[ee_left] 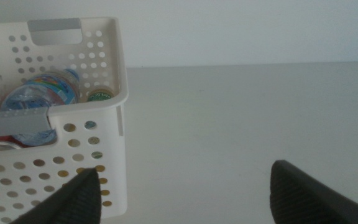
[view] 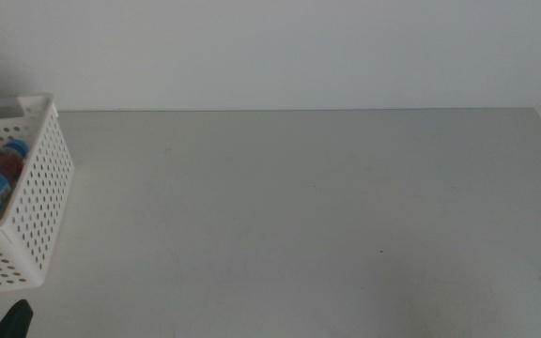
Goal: Use arms to grab the bottles and put them into the dustbin to the left of the table.
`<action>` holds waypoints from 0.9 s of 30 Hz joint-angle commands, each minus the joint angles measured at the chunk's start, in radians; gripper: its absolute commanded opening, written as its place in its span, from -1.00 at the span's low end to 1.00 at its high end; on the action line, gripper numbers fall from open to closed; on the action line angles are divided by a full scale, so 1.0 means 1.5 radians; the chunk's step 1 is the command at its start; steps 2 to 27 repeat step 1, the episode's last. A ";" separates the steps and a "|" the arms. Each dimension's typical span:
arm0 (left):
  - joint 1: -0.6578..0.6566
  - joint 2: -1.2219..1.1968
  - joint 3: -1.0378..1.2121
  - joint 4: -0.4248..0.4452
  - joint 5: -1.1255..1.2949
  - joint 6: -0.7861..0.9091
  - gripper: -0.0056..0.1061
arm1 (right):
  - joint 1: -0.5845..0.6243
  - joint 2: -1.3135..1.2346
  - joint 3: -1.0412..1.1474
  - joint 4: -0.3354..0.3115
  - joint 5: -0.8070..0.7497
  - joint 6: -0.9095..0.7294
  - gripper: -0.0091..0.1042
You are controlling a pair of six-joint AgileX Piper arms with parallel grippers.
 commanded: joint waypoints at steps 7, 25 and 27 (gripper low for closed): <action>0.000 -0.018 0.002 -0.001 -0.055 -0.010 0.75 | -0.004 -0.014 -0.006 -0.003 -0.049 -0.004 0.32; 0.000 -0.018 0.002 -0.001 -0.055 -0.010 0.75 | -0.004 -0.014 -0.006 -0.003 -0.049 -0.004 0.32; 0.000 -0.018 0.002 -0.001 -0.055 -0.010 0.75 | -0.004 -0.014 -0.006 -0.003 -0.049 -0.004 0.32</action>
